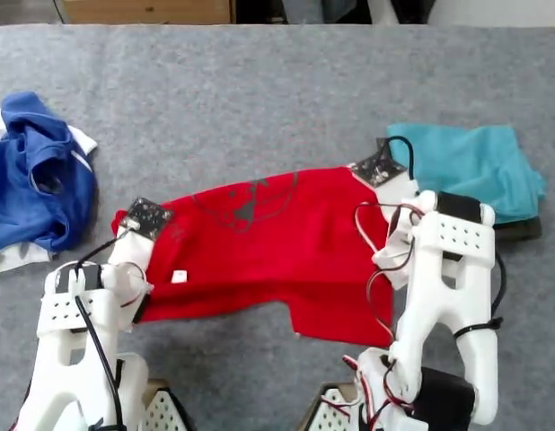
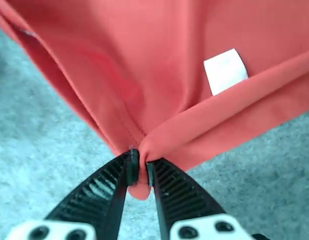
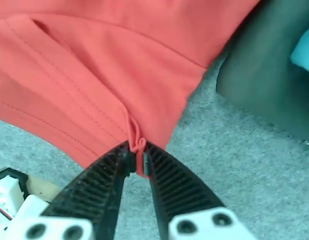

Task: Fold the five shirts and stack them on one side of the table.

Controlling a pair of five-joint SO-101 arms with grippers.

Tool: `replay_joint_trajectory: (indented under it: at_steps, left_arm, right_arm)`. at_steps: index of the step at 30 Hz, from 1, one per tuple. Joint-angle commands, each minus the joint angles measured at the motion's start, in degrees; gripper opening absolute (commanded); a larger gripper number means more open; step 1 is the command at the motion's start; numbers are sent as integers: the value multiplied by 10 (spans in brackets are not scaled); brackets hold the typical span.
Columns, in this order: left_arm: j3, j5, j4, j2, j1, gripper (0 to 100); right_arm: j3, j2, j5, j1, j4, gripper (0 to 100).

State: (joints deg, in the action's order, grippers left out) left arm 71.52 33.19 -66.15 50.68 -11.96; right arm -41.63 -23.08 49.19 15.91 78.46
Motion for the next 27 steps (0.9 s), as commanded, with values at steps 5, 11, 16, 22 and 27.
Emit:
replay_joint_trajectory:
  at_steps: [5, 11, 16, 22, 27]
  left_arm:
    - [-11, 50, 3, 9, -15, 30]
    - [-22, 52, 3, 4, -16, 30]
    - [-24, 103, -32, 10, -20, 30]
    - [-32, 102, -41, 10, -22, 47]
    - [-75, 87, -76, 11, -58, 201]
  right_arm:
    - [21, -18, 60, 41, 20, 14]
    - [16, -18, 78, 47, 37, 14]
    - [8, -18, 92, 46, 37, 14]
    - [-7, -18, 103, 41, 38, 20]
    - [-4, -18, 136, 41, 84, 152]
